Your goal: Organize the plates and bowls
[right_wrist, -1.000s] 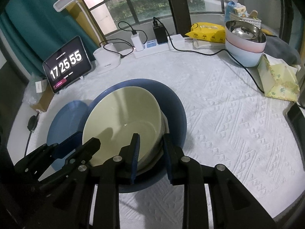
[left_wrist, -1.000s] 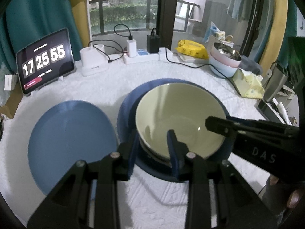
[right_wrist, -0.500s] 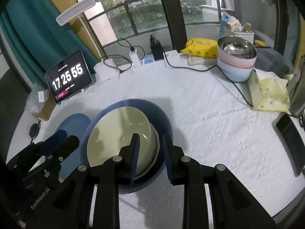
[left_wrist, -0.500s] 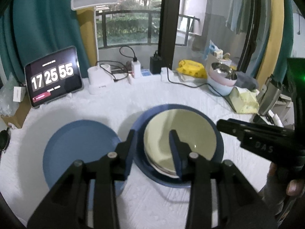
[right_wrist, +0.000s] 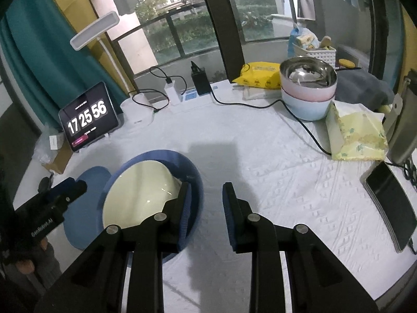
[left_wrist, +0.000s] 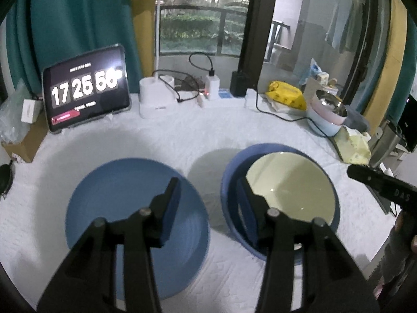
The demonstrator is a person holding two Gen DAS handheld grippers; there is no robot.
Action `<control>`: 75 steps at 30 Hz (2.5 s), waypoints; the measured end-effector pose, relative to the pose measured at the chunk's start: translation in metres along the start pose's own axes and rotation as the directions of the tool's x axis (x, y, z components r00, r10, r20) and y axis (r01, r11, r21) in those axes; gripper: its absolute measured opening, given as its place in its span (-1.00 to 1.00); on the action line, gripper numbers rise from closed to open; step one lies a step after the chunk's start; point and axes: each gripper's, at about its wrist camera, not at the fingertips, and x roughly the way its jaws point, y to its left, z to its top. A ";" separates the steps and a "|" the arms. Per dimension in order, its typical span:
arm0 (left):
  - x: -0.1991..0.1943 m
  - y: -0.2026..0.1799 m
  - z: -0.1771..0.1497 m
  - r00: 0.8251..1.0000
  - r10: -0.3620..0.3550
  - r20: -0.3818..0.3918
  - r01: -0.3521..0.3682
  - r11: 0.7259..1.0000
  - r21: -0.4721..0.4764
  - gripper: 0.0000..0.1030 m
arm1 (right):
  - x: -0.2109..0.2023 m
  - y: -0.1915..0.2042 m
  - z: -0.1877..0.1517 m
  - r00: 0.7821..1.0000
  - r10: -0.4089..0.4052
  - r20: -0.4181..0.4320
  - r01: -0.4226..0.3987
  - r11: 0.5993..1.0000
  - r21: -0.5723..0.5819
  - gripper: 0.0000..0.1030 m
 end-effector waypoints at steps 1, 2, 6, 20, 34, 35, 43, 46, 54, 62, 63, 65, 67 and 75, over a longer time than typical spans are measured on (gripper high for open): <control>0.003 0.002 -0.001 1.000 0.008 -0.006 -0.008 1.000 0.000 -0.10 | 0.003 -0.003 -0.002 1.000 0.000 -0.007 0.000 1.000 0.003 -0.49; 0.005 0.003 -0.002 1.000 0.008 -0.010 -0.007 1.000 0.002 -0.10 | 0.005 -0.005 -0.003 1.000 0.001 -0.013 -0.001 1.000 0.006 -0.49; 0.015 0.005 -0.007 0.999 0.015 -0.034 -0.014 1.000 0.010 -0.10 | 0.013 -0.012 -0.009 0.999 0.018 -0.037 -0.017 1.000 0.019 -0.48; 0.037 -0.009 -0.012 0.997 0.031 -0.074 -0.022 0.993 0.117 -0.10 | 0.033 -0.004 -0.008 0.995 0.080 -0.065 -0.080 0.997 0.006 -0.49; 0.048 -0.015 -0.015 0.995 0.051 -0.084 -0.035 0.982 0.183 -0.10 | 0.057 0.001 -0.009 0.994 0.057 -0.093 -0.060 0.998 -0.027 -0.49; 0.049 -0.016 -0.015 0.995 0.057 -0.086 -0.039 0.980 0.195 -0.10 | 0.058 0.001 -0.010 0.995 0.051 -0.091 -0.054 0.998 -0.035 -0.48; 0.053 -0.019 -0.014 0.992 0.081 -0.100 -0.058 0.974 0.219 -0.08 | 0.060 0.000 -0.013 0.997 0.040 -0.061 -0.043 0.998 -0.041 -0.35; 0.053 -0.019 -0.015 0.992 0.082 -0.097 -0.061 0.976 0.209 -0.08 | 0.061 -0.005 -0.013 0.997 0.050 -0.063 -0.051 0.999 -0.016 -0.27; 0.050 -0.019 -0.019 0.994 0.094 -0.055 -0.083 0.981 0.178 -0.10 | 0.067 -0.019 -0.015 0.996 0.062 -0.057 -0.057 0.995 0.079 0.12; 0.047 -0.021 -0.023 0.998 0.064 -0.023 -0.060 0.988 0.139 -0.36 | 0.066 -0.020 -0.019 0.996 0.086 -0.035 -0.082 0.992 0.100 -0.03; 0.047 -0.024 -0.024 0.998 0.065 -0.018 -0.062 0.987 0.148 -0.47 | 0.065 -0.018 -0.019 0.995 0.089 -0.033 -0.085 0.992 0.096 -0.09; 0.046 -0.030 -0.026 0.998 0.066 -0.008 -0.064 0.984 0.167 -0.64 | 0.064 -0.014 -0.019 0.995 0.095 -0.030 -0.092 0.992 0.090 -0.31; 0.045 -0.035 -0.027 0.997 0.074 0.000 -0.072 0.981 0.182 -0.75 | 0.063 -0.010 -0.019 0.995 0.101 -0.024 -0.099 0.992 0.082 -0.51; 0.043 -0.036 -0.027 0.997 0.076 0.002 -0.076 0.982 0.175 -0.80 | 0.061 0.003 -0.018 0.996 0.086 -0.019 -0.085 0.994 0.068 -0.85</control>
